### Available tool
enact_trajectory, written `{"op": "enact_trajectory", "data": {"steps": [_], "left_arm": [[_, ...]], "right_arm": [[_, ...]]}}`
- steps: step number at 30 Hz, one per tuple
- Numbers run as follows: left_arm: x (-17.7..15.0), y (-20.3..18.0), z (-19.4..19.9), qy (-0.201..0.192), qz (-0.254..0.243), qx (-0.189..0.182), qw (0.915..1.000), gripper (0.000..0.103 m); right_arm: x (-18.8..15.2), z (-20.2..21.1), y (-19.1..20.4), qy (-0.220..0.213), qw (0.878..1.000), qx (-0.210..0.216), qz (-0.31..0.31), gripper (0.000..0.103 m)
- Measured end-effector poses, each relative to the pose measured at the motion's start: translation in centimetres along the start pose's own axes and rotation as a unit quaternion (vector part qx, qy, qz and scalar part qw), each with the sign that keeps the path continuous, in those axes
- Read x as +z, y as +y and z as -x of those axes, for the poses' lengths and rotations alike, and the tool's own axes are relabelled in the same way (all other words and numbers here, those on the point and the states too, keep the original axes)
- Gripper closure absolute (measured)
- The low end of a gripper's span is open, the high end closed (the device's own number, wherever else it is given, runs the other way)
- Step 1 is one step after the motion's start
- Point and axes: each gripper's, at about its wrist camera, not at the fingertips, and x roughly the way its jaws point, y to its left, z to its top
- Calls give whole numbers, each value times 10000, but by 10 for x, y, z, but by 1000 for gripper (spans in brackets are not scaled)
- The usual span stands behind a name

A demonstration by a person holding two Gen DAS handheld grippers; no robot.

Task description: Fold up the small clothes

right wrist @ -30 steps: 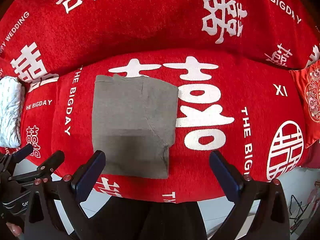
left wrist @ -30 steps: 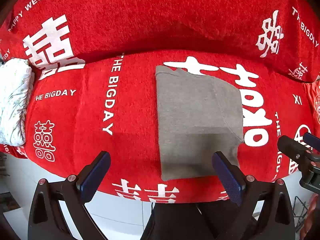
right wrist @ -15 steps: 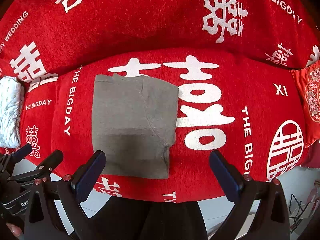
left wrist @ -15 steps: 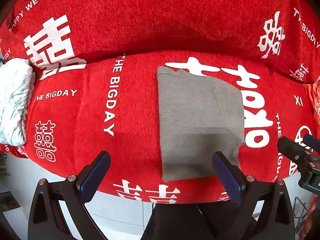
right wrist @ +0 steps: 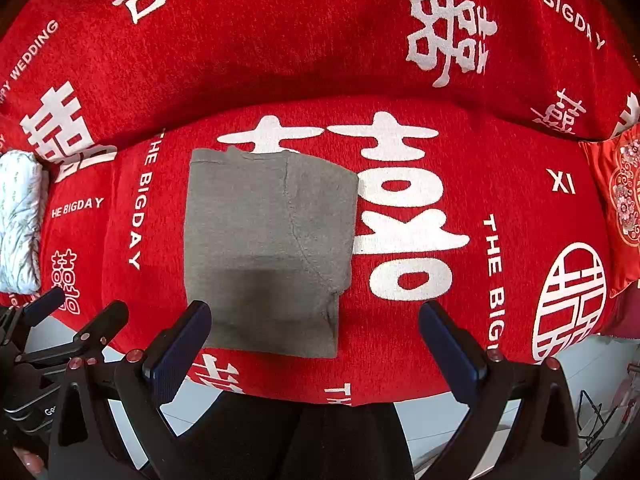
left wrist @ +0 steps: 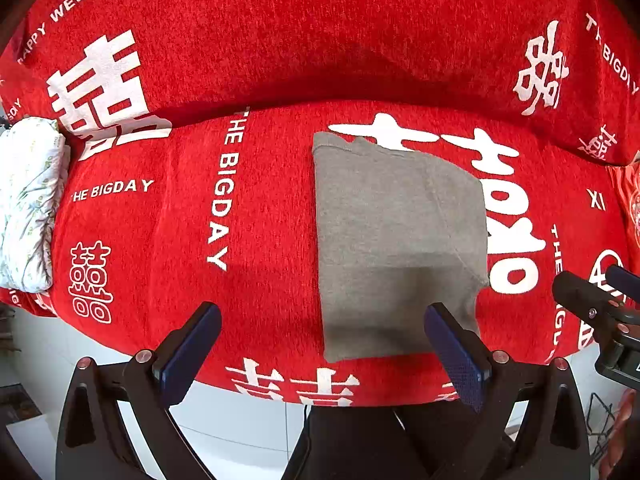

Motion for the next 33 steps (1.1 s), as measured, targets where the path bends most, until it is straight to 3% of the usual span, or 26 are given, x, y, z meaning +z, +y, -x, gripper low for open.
{"op": "enact_trajectory", "data": {"steps": [33], "left_arm": [[-2,-3,3,-29,-33,18,10000,2]], "right_arm": [[1,2,4,8,10000,3,55,0]]}}
